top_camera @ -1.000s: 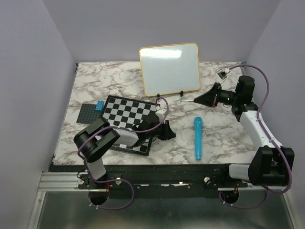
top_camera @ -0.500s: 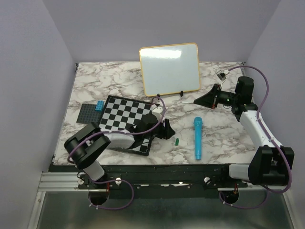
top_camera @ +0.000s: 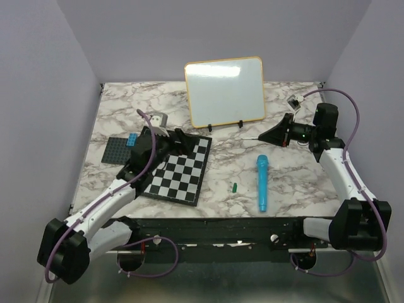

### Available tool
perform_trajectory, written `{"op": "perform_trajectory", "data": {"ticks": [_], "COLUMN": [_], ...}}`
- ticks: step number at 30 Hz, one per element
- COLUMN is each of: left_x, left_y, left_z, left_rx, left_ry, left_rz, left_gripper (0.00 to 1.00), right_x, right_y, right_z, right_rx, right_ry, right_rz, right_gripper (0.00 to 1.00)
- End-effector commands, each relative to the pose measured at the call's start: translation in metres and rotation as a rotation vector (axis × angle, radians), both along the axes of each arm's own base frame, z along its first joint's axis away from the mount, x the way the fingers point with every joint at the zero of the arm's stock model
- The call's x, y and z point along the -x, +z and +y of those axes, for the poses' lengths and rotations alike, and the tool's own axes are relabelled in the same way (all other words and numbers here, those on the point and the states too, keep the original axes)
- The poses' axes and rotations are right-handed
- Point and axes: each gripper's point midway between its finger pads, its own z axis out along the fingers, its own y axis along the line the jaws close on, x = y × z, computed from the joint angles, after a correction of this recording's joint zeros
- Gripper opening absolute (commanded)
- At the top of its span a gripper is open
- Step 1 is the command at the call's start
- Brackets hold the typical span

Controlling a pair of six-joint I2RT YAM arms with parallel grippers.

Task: Write a sentence on the whiteboard
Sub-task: Pick up the whiteboard from the whiteboard stand.

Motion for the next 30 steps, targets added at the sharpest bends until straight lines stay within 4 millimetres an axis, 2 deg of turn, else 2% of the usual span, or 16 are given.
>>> {"op": "perform_trajectory", "data": {"ticks": [1, 3, 5, 6, 7, 9, 13, 19, 21, 23, 24, 25, 30], "left_x": [-0.012, -0.020, -0.030, -0.033, -0.038, -0.045, -0.058, -0.062, -0.061, -0.063, -0.061, -0.061, -0.048], "left_y": [0.011, 0.011, 0.022, 0.016, 0.023, 0.019, 0.029, 0.034, 0.030, 0.034, 0.028, 0.034, 0.024], "left_z": [0.037, 0.043, 0.048, 0.049, 0.051, 0.056, 0.063, 0.073, 0.076, 0.079, 0.081, 0.082, 0.091], "left_rx": [0.010, 0.006, 0.012, 0.001, 0.001, -0.002, 0.018, 0.013, -0.030, -0.072, -0.101, -0.119, -0.239], "left_ry": [0.032, 0.048, 0.062, 0.069, 0.076, 0.100, 0.140, 0.166, 0.167, 0.171, 0.170, 0.166, 0.145], "left_rz": [0.022, 0.045, 0.043, 0.071, 0.062, 0.085, 0.071, 0.051, 0.065, 0.054, 0.076, 0.060, 0.053], "left_gripper": [0.99, 0.99, 0.99, 0.99, 0.99, 0.99, 0.99, 0.99, 0.99, 0.99, 0.99, 0.99, 0.99], "right_x": [0.003, 0.004, 0.005, 0.005, 0.005, 0.005, 0.006, 0.009, 0.010, 0.010, 0.011, 0.010, 0.017], "right_y": [0.013, 0.013, 0.014, 0.014, 0.014, 0.014, 0.016, 0.022, 0.023, 0.023, 0.023, 0.024, 0.021], "right_z": [-0.002, -0.001, -0.001, -0.001, -0.001, -0.001, -0.001, -0.002, -0.002, -0.005, -0.006, -0.008, -0.014], "right_rx": [0.006, 0.005, 0.002, 0.001, 0.002, 0.001, 0.000, 0.008, 0.012, 0.018, 0.019, 0.020, 0.052], "right_ry": [0.022, 0.028, 0.035, 0.038, 0.039, 0.043, 0.045, 0.039, 0.036, 0.025, 0.022, 0.013, -0.001], "right_rz": [-0.061, -0.064, -0.062, -0.064, -0.065, -0.065, -0.069, -0.102, -0.112, -0.127, -0.128, -0.131, -0.215], "right_gripper": [0.01, 0.01, 0.01, 0.01, 0.01, 0.01, 0.01, 0.01, 0.01, 0.01, 0.01, 0.01, 0.01]}}
